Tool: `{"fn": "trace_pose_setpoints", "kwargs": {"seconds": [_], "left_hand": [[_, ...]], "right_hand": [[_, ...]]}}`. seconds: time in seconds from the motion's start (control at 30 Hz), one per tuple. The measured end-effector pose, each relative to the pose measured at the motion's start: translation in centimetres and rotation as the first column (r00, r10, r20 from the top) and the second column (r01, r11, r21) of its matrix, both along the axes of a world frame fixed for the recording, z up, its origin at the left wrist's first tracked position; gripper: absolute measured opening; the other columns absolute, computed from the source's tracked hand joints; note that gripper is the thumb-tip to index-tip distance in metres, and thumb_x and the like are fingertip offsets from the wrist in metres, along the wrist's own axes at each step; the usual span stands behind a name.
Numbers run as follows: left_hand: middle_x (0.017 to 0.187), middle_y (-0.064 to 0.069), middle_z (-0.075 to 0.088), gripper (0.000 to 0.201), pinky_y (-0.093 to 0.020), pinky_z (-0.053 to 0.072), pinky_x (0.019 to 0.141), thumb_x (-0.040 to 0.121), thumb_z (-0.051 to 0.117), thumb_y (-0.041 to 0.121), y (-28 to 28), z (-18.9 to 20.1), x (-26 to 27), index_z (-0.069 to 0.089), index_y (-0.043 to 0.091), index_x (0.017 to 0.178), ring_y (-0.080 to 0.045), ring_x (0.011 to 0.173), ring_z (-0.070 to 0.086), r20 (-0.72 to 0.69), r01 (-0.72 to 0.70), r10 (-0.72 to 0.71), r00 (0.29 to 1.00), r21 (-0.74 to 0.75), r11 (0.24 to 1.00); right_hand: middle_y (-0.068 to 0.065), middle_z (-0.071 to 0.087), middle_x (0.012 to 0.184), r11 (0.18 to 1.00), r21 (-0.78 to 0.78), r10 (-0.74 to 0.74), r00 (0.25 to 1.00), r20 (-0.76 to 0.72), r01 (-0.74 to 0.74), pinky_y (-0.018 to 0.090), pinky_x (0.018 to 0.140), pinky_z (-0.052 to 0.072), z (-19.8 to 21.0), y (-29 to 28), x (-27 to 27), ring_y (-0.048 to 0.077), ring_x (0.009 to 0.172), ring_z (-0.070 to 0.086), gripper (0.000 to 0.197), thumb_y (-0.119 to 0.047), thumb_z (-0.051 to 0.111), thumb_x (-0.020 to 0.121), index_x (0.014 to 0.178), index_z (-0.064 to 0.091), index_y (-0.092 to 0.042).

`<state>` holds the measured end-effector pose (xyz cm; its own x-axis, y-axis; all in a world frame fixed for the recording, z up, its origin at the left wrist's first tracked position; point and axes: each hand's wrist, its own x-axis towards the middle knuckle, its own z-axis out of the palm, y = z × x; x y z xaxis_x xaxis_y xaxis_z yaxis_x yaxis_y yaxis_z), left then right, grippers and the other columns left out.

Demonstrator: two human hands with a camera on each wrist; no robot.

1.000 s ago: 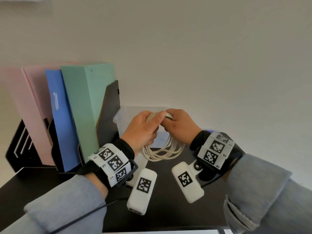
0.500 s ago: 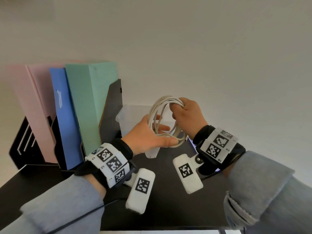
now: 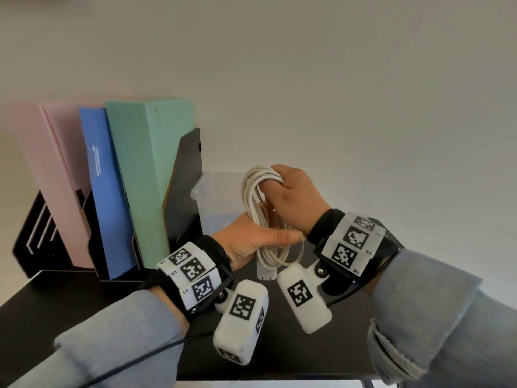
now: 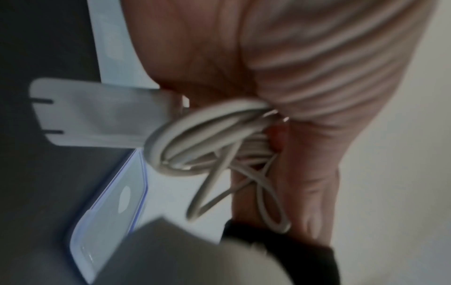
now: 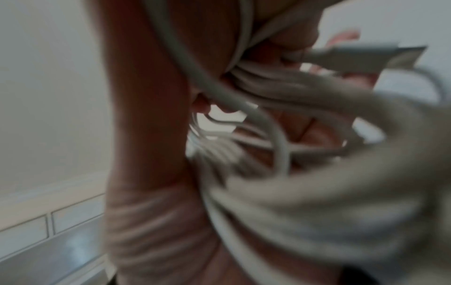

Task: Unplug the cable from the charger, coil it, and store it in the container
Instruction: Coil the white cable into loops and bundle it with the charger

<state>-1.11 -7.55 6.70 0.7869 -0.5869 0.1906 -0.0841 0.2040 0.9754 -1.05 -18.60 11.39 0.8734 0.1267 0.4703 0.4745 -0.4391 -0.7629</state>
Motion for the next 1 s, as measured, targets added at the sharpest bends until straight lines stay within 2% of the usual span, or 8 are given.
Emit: {"fn": "trace_pose_setpoints", "kwargs": {"seconds": [0.13, 0.27, 0.43, 0.6, 0.7, 0.83, 0.9, 1.0], "left_hand": [[0.086, -0.003, 0.075, 0.036, -0.029, 0.056, 0.079, 0.062, 0.068, -0.002, -0.2, 0.0, -0.3, 0.065, 0.011, 0.095, -0.017, 0.087, 0.07, 0.015, -0.049, 0.049, 0.999, 0.03, 0.998], [0.09, -0.015, 0.071, 0.032, -0.038, 0.055, 0.087, 0.064, 0.069, -0.009, -0.3, 0.2, -0.6, 0.066, -0.001, 0.095, -0.028, 0.091, 0.067, 0.074, -0.128, 0.117, 0.99, 0.167, 0.978], [0.063, -0.002, 0.071, 0.028, -0.027, 0.057, 0.067, 0.067, 0.06, -0.022, -0.2, -0.3, -0.2, 0.066, 0.004, 0.074, -0.017, 0.067, 0.067, 0.063, -0.26, 0.255, 0.965, 0.11, 0.959], [0.06, -0.006, 0.067, 0.018, -0.028, 0.055, 0.064, 0.061, 0.063, -0.011, -0.1, -0.2, -0.1, 0.067, 0.007, 0.065, -0.018, 0.061, 0.065, -0.026, -0.189, 0.192, 0.981, 0.09, 0.978], [0.061, -0.007, 0.068, 0.019, -0.027, 0.056, 0.064, 0.057, 0.059, -0.005, -0.1, -0.2, -0.3, 0.066, 0.005, 0.07, -0.017, 0.061, 0.066, -0.097, -0.116, 0.119, 0.988, 0.034, 0.993], [0.08, -0.012, 0.071, 0.033, -0.033, 0.058, 0.077, 0.067, 0.066, -0.004, 0.5, 0.1, 0.0, 0.062, 0.001, 0.1, -0.021, 0.075, 0.07, -0.139, 0.016, -0.007, 0.99, 0.061, 0.998], [0.083, -0.012, 0.067, 0.032, -0.034, 0.056, 0.081, 0.069, 0.071, -0.001, 0.8, 0.2, 0.0, 0.062, 0.005, 0.098, -0.021, 0.078, 0.067, -0.09, 0.01, 0.006, 0.996, 0.175, 0.985], [0.079, -0.007, 0.065, 0.029, -0.033, 0.053, 0.084, 0.072, 0.072, -0.002, 1.0, 0.2, 0.0, 0.065, 0.015, 0.094, -0.02, 0.079, 0.063, 0.004, -0.028, 0.028, 1.0, 0.302, 0.953]], "right_hand": [[-0.001, 0.044, 0.055, 1.0, 0.026, -0.011, 1.0, 0.01, 0.011, 0.026, 0.054, 0.036, -0.5, 0.4, 0.0, 0.013, 0.053, 0.041, 0.03, -0.011, 0.046, 0.088, 0.059, 0.043, -0.018], [-0.004, 0.047, 0.057, 0.999, 0.026, 0.03, 0.997, -0.074, -0.029, 0.023, 0.057, 0.038, -0.8, 0.5, -0.2, 0.01, 0.054, 0.043, 0.03, -0.015, 0.045, 0.091, 0.062, 0.045, -0.021], [-0.003, 0.049, 0.063, 0.993, -0.062, 0.092, 0.992, -0.085, -0.098, 0.026, 0.064, 0.039, -0.7, 1.5, -0.2, 0.011, 0.061, 0.046, 0.024, -0.017, 0.047, 0.091, 0.067, 0.048, -0.019], [-0.001, 0.041, 0.058, 0.993, -0.007, -0.115, 0.993, 0.036, 0.116, 0.029, 0.058, 0.032, -1.5, 1.5, 0.6, 0.015, 0.057, 0.038, 0.026, -0.016, 0.044, 0.09, 0.065, 0.043, -0.011], [0.0, 0.041, 0.058, 0.986, -0.011, -0.164, 0.986, 0.018, 0.164, 0.033, 0.06, 0.034, -1.6, 1.6, 0.7, 0.02, 0.06, 0.039, 0.023, -0.019, 0.045, 0.088, 0.067, 0.043, -0.011], [0.009, 0.055, 0.068, 0.997, -0.03, -0.068, 0.996, -0.051, 0.066, 0.044, 0.075, 0.047, -0.5, 1.0, 0.5, 0.026, 0.071, 0.053, 0.022, -0.02, 0.047, 0.087, 0.071, 0.053, -0.006], [0.02, 0.063, 0.085, 0.987, -0.154, -0.051, 0.999, -0.003, 0.05, 0.047, 0.077, 0.049, 0.1, 0.3, 0.3, 0.031, 0.076, 0.057, 0.026, -0.022, 0.049, 0.087, 0.081, 0.059, 0.001], [0.023, 0.062, 0.089, 0.949, -0.309, -0.053, 0.998, 0.036, 0.061, 0.045, 0.068, 0.05, 0.4, -1.0, 0.4, 0.031, 0.07, 0.058, 0.031, -0.028, 0.048, 0.088, 0.079, 0.057, 0.0]]}}
